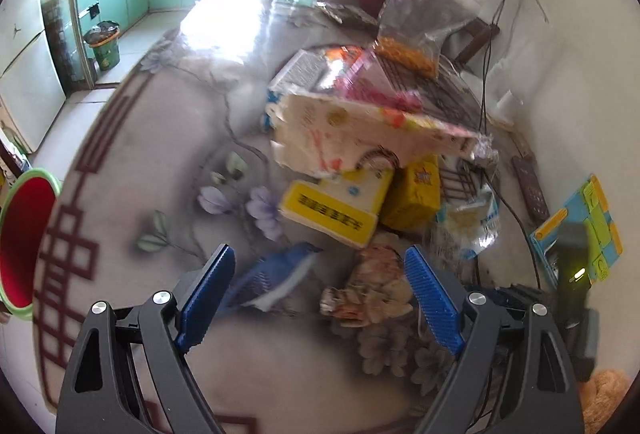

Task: Collect trash
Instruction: 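Grasp crumpled brown paper with the left gripper while the right gripper grasps a clear wrapper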

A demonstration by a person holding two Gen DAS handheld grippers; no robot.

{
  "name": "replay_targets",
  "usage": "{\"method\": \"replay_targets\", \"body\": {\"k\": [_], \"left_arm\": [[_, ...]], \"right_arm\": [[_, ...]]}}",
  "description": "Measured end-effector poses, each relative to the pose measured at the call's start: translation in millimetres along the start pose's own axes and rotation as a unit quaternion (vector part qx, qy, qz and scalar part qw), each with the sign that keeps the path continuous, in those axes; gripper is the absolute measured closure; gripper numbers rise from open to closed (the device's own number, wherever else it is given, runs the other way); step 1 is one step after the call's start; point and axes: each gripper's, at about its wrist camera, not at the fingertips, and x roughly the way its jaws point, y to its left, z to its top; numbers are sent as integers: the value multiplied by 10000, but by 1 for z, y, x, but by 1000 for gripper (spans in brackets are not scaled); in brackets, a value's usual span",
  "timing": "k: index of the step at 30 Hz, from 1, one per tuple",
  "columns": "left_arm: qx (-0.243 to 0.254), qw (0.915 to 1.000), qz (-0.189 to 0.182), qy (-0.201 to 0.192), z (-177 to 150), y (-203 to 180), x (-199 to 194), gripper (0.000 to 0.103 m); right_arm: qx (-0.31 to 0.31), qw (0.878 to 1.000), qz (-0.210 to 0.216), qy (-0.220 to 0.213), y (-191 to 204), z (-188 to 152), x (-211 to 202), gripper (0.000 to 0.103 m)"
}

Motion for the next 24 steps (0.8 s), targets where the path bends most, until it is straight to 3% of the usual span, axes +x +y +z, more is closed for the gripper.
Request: {"method": "replay_targets", "body": {"k": [2, 10, 14, 18, 20, 21, 22, 24], "left_arm": [[74, 9999, 36, 120, -2, -6, 8, 20], [498, 9967, -86, 628, -9, -42, 50, 20], [263, 9943, -277, 994, -11, -46, 68, 20], [185, 9925, -322, 1164, -16, -47, 80, 23], [168, 9916, -415, 1213, -18, -47, 79, 37], [158, 9914, -481, 1207, -18, -47, 79, 53], [164, 9912, -541, 1200, -19, -46, 77, 61], [201, 9913, -612, 1148, -21, -45, 72, 67]], "right_arm": [[60, 9998, 157, -114, -9, 2, -14, 93], [309, 9942, 564, -860, -30, 13, -77, 94], [338, 9912, 712, -1062, -35, 13, -101, 94], [347, 9904, 747, -1112, -29, 29, -97, 93], [352, 9901, 753, -1133, -25, 32, -96, 93], [360, 9898, 757, -1150, -25, 32, -97, 93], [370, 9896, 763, -1162, -24, 33, -96, 93], [383, 9892, 776, -1182, -20, 36, -94, 93]]}}
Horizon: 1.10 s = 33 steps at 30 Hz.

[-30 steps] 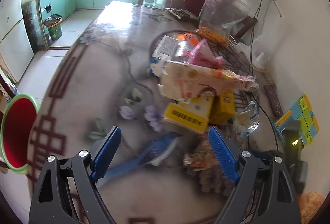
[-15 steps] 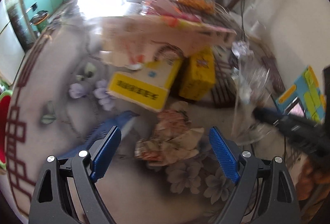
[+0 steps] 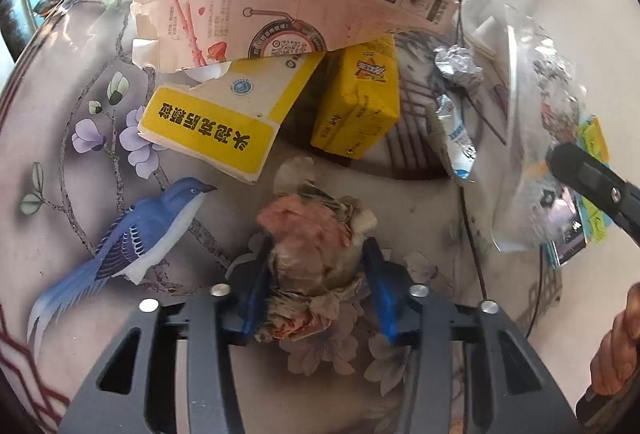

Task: Collect trash
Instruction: 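Carry both items to the red bin and release them inside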

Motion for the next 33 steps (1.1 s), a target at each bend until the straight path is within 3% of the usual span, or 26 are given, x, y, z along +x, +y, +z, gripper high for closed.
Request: {"method": "replay_targets", "body": {"k": [8, 17, 23, 33], "left_arm": [[-131, 9975, -124, -681, -4, 20, -58, 70], [-369, 9864, 45, -1602, 2, 65, -141, 70], [-526, 9805, 269, -1875, -2, 110, -181, 70], [-676, 9788, 342, -1903, -5, 180, -209, 70]], "right_arm": [[-158, 9998, 102, -76, 26, 6, 3, 92], [-549, 9982, 197, -165, 84, 18, 9, 91], [-808, 9962, 252, -184, 130, 22, 19, 91], [-914, 9955, 238, -110, 191, 19, 42, 91]]}}
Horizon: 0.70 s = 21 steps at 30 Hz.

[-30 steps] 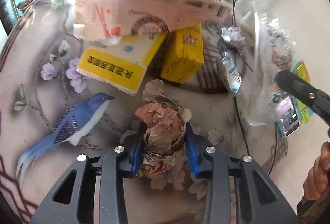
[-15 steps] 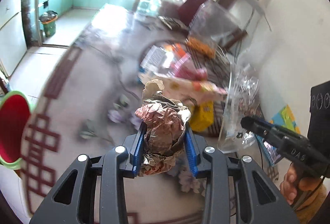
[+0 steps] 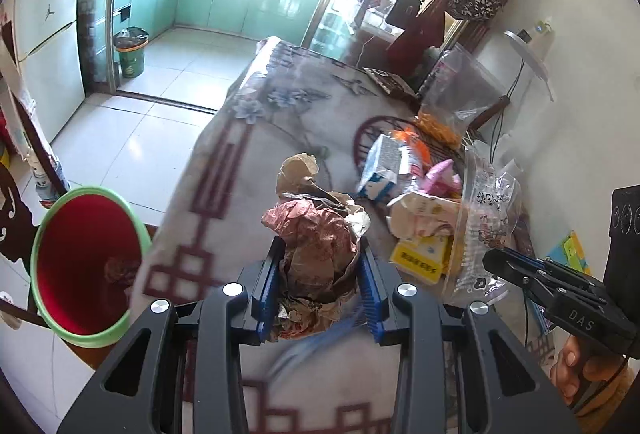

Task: Collect trash
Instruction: 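Carry both items to the red bin and release them inside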

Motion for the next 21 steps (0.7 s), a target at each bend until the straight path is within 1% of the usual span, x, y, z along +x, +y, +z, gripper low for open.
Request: {"method": "replay_targets", "body": {"k": [11, 21], "left_arm": [[14, 9998, -135, 122, 8, 40, -3, 70], [-103, 9998, -80, 157, 10, 70, -3, 70]], "right_arm": [[-68, 9999, -26, 89, 49, 1, 26, 90], [-190, 9997, -59, 113, 77, 6, 36, 90]]}}
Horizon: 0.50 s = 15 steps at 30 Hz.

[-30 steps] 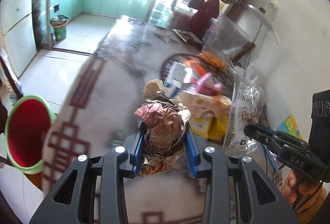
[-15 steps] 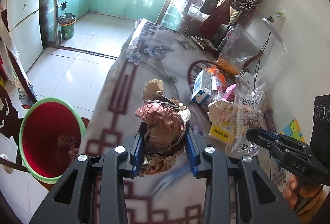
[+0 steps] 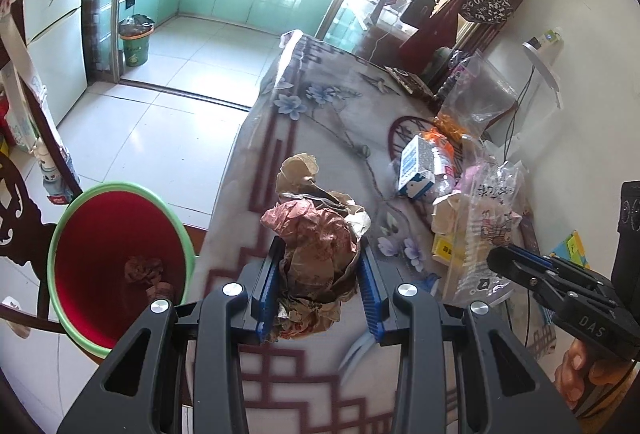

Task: Collect trash
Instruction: 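Carry both items to the red bin and release them inside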

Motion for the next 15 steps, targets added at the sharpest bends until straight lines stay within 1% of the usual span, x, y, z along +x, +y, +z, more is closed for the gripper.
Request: {"method": "replay_targets", "body": {"k": [8, 15], "left_arm": [[-145, 9998, 92, 32, -1, 23, 1, 70], [-360, 9987, 350, 117, -4, 49, 6, 70]], "right_arm": [[-104, 9999, -3, 103, 13, 4, 11, 90], [-344, 9992, 135, 151, 31, 12, 24, 89]]}}
